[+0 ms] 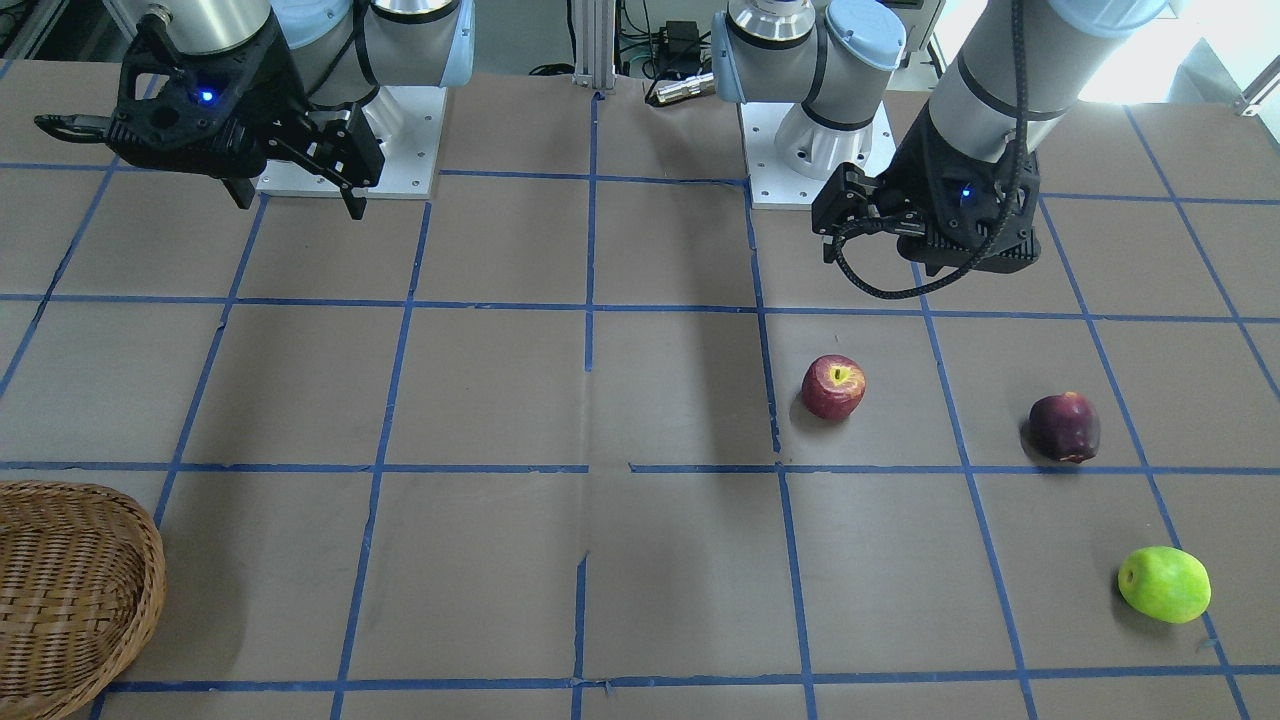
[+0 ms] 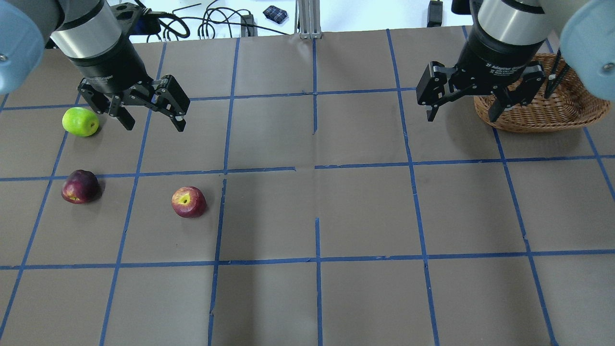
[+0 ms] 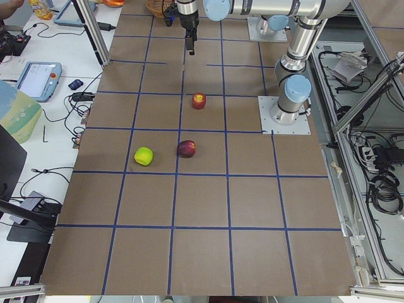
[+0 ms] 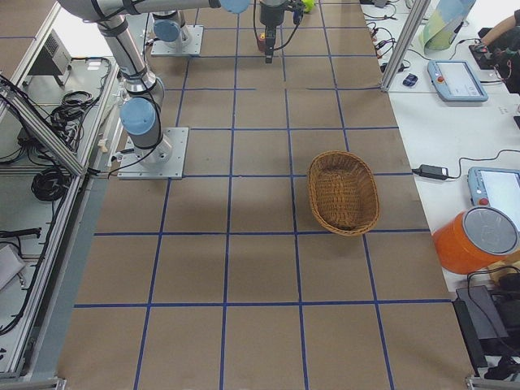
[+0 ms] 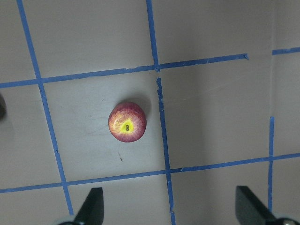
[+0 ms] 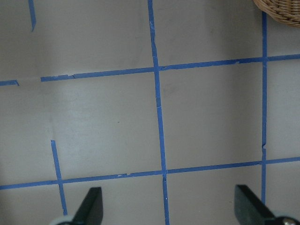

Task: Put all apples into basket
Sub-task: 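Reach the left gripper down and grasp the red-and-yellow apple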

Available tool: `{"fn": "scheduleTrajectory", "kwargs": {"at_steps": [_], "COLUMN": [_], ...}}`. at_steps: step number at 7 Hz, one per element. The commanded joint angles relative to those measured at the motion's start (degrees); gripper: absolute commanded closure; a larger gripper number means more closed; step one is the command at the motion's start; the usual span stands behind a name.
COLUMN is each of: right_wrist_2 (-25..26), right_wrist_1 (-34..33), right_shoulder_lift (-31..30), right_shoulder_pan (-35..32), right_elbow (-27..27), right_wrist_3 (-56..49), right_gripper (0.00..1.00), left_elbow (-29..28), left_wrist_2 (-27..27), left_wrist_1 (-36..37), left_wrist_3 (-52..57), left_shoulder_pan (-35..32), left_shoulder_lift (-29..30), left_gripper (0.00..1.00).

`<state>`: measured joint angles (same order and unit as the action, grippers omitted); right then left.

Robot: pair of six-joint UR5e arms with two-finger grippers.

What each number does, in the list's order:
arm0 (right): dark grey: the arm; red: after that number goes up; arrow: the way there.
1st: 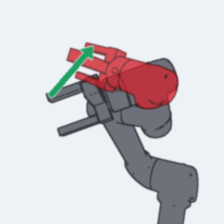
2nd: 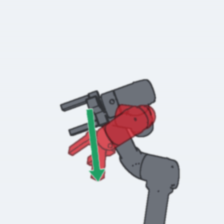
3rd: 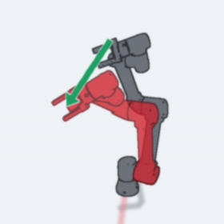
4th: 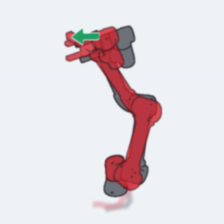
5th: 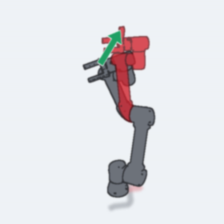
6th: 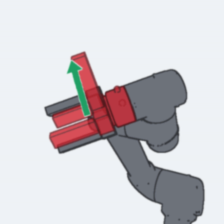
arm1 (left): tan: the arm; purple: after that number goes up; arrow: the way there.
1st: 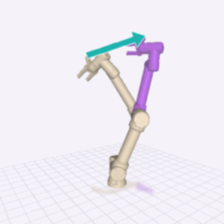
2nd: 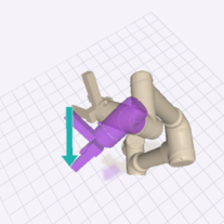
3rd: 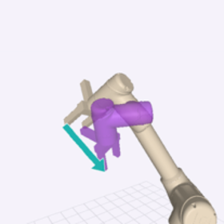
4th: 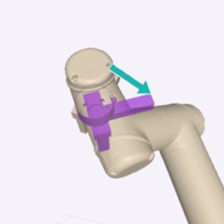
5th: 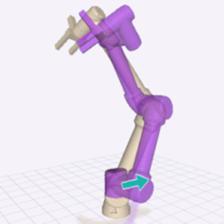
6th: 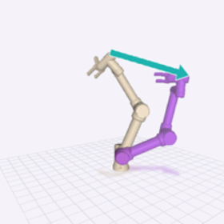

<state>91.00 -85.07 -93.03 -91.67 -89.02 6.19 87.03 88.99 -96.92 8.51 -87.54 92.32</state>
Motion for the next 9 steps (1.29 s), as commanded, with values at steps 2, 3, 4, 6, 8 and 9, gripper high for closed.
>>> {"fn": "scheduleTrajectory", "kwargs": {"at_steps": [2, 3, 4, 6, 8, 9], "right_wrist_2": [-0.12, -0.21, -0.12, 0.05, -0.12, -0.12], "right_wrist_1": [0.09, 0.00, 0.00, -1.75, -1.67, -1.67], "right_shoulder_lift": [-0.05, -0.05, -0.05, 0.04, 0.04, 0.04], "right_shoulder_pan": [0.00, -0.08, -0.08, 0.00, 0.00, -0.08], "right_elbow": [-0.19, -0.10, -0.10, 0.17, -0.10, -0.36], "right_wrist_3": [0.58, 0.58, 0.49, 0.05, 0.49, 0.49], "right_gripper": [0.00, 0.00, 0.00, 0.00, 0.00, 0.00], "left_elbow": [2.26, 5.66, 9.61, 13.25, 14.74, 14.83], "left_wrist_2": [-0.13, -0.05, -0.40, -1.36, -2.95, -3.04], "left_wrist_1": [-0.20, -0.37, 5.80, 14.82, 16.66, 19.81], "left_wrist_3": [-0.32, 0.80, 0.90, 2.65, 6.05, 6.17], "left_shoulder_pan": [-0.08, 2.18, 6.99, 11.07, 11.16, 11.08], "left_shoulder_lift": [-1.44, -1.09, 0.48, 4.52, 8.38, 9.97], "left_gripper": [0.00, 0.00, 0.00, 0.00, 0.00, 0.00]}}
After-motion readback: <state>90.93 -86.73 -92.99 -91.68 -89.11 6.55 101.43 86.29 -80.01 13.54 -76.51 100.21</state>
